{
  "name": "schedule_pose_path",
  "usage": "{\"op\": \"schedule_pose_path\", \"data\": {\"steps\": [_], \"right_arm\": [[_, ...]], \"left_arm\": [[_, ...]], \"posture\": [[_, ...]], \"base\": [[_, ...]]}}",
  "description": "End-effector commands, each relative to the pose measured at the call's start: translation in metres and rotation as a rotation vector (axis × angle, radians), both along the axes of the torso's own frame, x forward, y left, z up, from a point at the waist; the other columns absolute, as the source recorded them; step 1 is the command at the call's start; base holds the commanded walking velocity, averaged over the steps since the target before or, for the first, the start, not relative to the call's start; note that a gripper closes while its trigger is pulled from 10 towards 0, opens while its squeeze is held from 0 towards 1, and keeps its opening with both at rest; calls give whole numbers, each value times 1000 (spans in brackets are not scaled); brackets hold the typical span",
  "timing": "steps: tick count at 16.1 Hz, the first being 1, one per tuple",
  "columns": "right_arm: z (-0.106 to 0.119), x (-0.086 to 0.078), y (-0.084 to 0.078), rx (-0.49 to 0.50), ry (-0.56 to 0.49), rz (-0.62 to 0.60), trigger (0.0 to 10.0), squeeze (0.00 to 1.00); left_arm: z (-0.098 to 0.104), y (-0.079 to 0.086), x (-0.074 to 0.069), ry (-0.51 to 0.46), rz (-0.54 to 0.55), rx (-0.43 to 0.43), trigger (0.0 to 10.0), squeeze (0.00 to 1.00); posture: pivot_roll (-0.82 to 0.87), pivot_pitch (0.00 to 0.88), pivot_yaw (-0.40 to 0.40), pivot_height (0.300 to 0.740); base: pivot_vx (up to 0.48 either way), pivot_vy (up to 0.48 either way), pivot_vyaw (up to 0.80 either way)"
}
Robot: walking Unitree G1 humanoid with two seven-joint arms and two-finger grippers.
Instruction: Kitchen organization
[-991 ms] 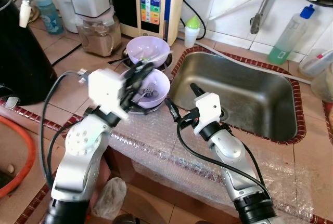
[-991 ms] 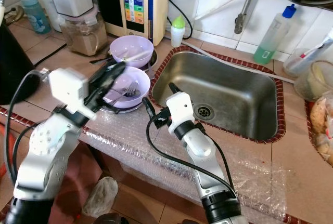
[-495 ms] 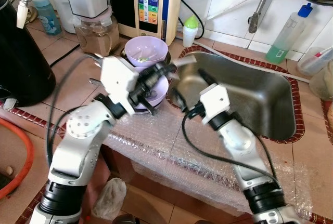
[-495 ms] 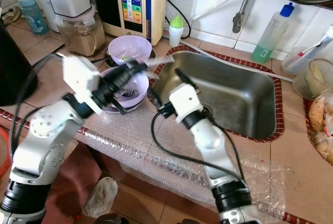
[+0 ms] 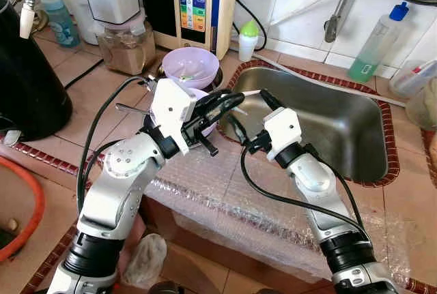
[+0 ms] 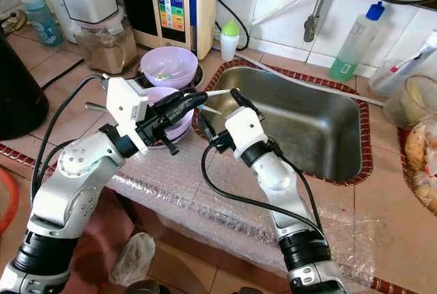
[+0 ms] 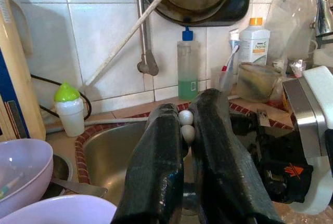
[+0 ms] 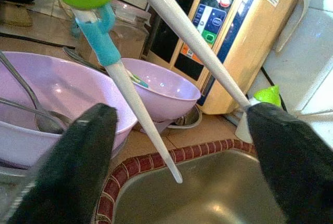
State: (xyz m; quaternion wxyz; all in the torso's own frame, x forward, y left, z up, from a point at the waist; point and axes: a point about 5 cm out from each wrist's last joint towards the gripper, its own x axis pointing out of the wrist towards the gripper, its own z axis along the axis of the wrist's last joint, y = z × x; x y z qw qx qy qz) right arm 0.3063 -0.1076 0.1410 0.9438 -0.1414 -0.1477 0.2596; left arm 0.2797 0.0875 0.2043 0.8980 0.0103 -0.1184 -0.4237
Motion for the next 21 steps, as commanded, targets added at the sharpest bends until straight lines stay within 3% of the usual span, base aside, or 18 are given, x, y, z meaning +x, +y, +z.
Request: {"op": "schedule_pose_path", "data": {"steps": [1, 4, 5, 6, 8, 9, 10, 11, 13, 14, 16, 21], "right_arm": [[0, 1, 3, -1, 8, 19, 0, 0], [-6, 1, 4, -4, 33, 9, 0, 0], [-7, 2, 4, -5, 41, -2, 784, 0], [-10, 3, 2, 2, 55, -28, 10000, 0], [-11, 4, 0, 22, 71, -45, 10000, 0], [-12, 7, 1, 25, 70, -43, 3569, 0], [-12, 8, 2, 24, 66, -42, 3569, 0], [-11, 9, 3, 23, 59, -44, 1765, 0], [-6, 16, 10, 31, 47, -27, 7451, 0], [-5, 16, 10, 31, 46, -24, 7451, 0], [-4, 19, 10, 30, 43, -29, 0, 0], [-4, 22, 5, 36, 33, -33, 0, 0]], "left_arm": [[3, -5, -1, -9, -24, -9, 0, 0], [3, -3, 3, -16, 27, -13, 0, 0], [2, -3, 4, -16, 42, -13, 0, 0], [1, -1, 6, -11, 72, -9, 0, 0], [1, -1, 7, -6, 74, -10, 0, 0], [1, -4, 4, 6, 39, -20, 0, 0], [1, -6, 4, 12, 28, -23, 0, 0], [0, -7, 3, 17, 19, -23, 0, 0], [-3, -10, 2, 26, 6, -16, 0, 0], [-3, -11, 2, 27, 4, -15, 0, 0], [-3, -11, 2, 30, 0, -16, 0, 0], [-6, -9, 2, 26, 10, 1, 0, 0]], "posture": [[4, 0, 3, 740], [6, 0, 1, 740], [6, 0, 1, 740], [7, 0, 1, 740], [7, 0, 1, 740], [6, 0, 3, 740], [6, 0, 3, 740], [6, 0, 3, 740], [5, 0, 8, 740], [5, 0, 8, 740], [6, 0, 7, 740], [5, 0, 4, 740]], "base": [[0, 0, 0], [0, 0, 0], [0, 0, 0], [0, 0, 0], [0, 0, 0], [0, 0, 0], [0, 0, 0], [0, 0, 0], [0, 0, 0], [0, 0, 0], [0, 0, 0], [0, 0, 0]]}}
